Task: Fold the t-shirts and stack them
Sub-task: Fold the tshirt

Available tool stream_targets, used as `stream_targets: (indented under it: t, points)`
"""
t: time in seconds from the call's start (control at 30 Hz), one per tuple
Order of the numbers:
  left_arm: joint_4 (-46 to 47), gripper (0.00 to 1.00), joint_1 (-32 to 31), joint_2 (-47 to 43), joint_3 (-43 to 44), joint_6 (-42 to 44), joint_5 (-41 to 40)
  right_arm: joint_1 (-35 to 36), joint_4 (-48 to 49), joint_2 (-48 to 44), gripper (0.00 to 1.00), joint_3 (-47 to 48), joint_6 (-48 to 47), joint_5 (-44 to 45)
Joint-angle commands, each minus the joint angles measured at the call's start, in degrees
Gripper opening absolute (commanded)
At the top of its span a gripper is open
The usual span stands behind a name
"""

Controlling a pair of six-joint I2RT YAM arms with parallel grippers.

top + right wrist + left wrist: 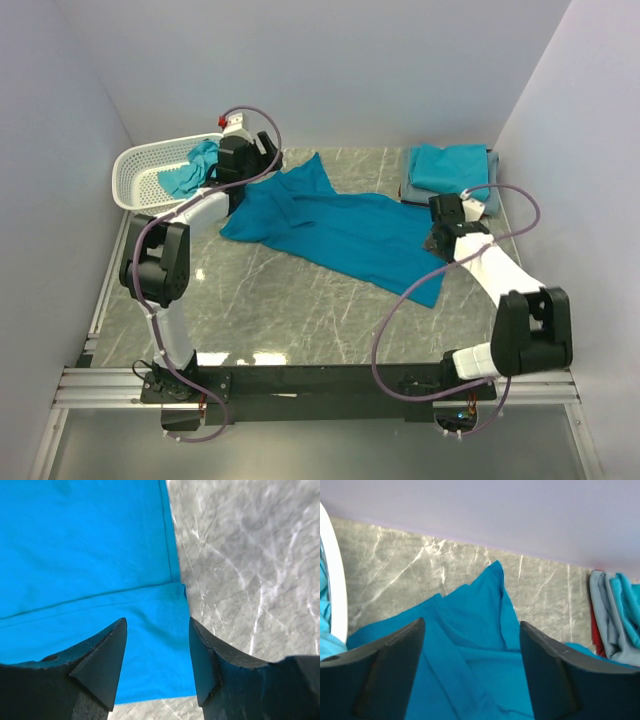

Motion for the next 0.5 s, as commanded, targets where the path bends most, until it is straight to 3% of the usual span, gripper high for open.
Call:
stream_targets:
  t: [0.0, 0.23, 0.47]
  points:
    - [1.54, 0.84, 0.08, -2.6, 0.79, 0.27, 0.49, 0.2, -1.47, -7.17, 0.6, 1.34, -1.26, 1.26]
    - [5.84, 0.87, -1.23, -8.32, -10.81, -0.6, 3.29, 4.85, 5.37, -13.16, 0.6, -5.86, -0.74, -9.28]
    - [8.92, 0.87, -1.32, -10.61, -21.7, -1.75, 5.93, 15.31, 9.6, -2.63, 0.6, -3.77, 2.07, -11.67]
